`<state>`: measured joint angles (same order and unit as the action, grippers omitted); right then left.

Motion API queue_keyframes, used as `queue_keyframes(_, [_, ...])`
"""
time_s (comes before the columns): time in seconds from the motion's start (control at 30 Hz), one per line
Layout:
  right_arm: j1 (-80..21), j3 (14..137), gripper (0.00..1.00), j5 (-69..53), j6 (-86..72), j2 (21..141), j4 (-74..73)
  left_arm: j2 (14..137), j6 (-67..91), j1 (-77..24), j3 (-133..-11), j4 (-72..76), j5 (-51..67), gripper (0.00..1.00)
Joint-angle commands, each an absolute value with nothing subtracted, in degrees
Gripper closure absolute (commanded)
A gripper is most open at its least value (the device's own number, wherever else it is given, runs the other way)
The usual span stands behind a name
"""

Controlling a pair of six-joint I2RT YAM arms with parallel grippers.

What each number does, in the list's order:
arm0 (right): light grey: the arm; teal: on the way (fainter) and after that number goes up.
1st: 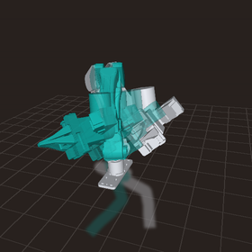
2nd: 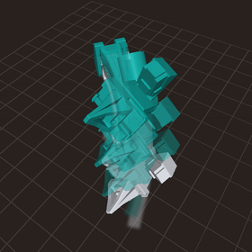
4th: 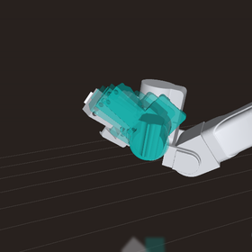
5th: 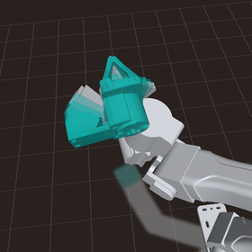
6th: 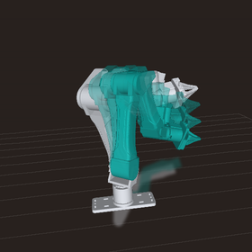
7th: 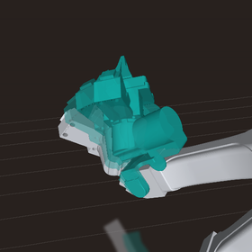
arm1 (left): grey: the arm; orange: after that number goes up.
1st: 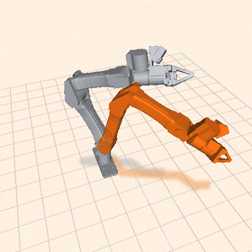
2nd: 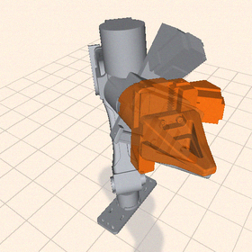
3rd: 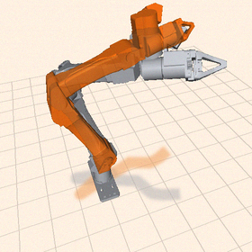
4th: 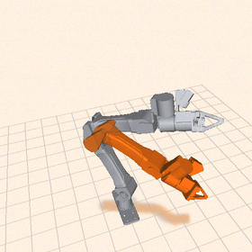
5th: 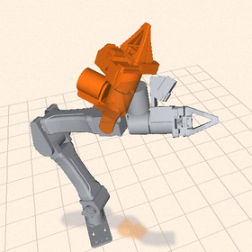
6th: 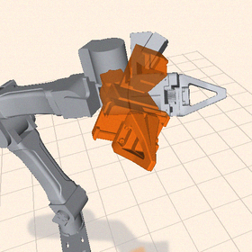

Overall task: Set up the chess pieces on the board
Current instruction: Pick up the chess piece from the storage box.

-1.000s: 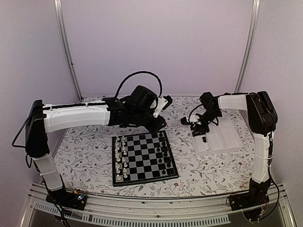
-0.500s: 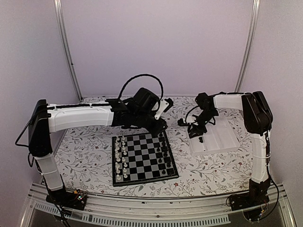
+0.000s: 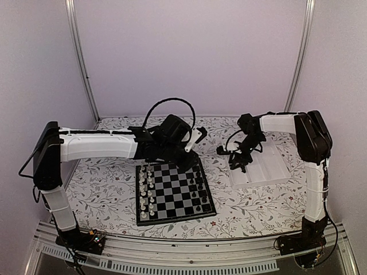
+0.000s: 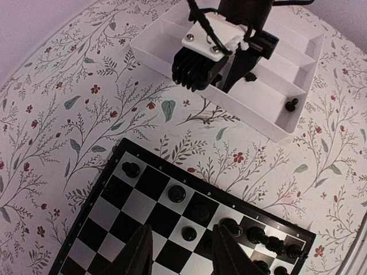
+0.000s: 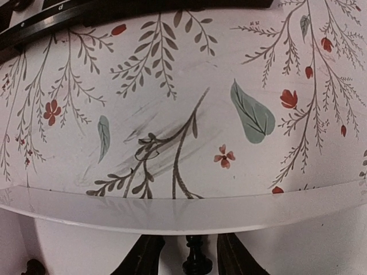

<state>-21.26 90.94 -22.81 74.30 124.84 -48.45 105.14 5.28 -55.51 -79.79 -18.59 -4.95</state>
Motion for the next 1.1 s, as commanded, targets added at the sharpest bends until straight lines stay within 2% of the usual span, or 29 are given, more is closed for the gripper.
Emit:
queue_keyframes(0.0, [-20.8,87.1,0.64,-17.5,73.7,124.1,-52.6,102.2,6.1,-55.8,-78.3,-16.0,-4.5,0.61])
queue_keyframes(0.2, [-20.5,84.6,0.66,-17.2,72.0,122.1,-51.5,101.9,6.3,-55.8,-77.2,-14.8,-4.2,0.62])
queue_keyframes(0.4, [-20.3,84.5,0.73,-16.4,69.7,122.2,-49.5,102.2,6.5,-55.8,-77.3,-14.5,-4.1,0.62])
queue_keyframes(0.73, [-19.5,84.2,0.92,-16.3,64.7,122.1,-47.4,102.6,6.8,-55.8,-77.8,-14.3,-4.1,0.61])
queue_keyframes(0.93, [-18.7,84.0,0.93,-21.5,61.6,114.1,-48.4,104.2,9.3,-55.5,-80.1,-13.2,-3.0,0.62])
queue_keyframes(1.07, [-18.7,84.1,0.93,-30.2,59.1,106.5,-49.1,105.1,14.8,-54.0,-80.2,-7.8,2.5,0.61])
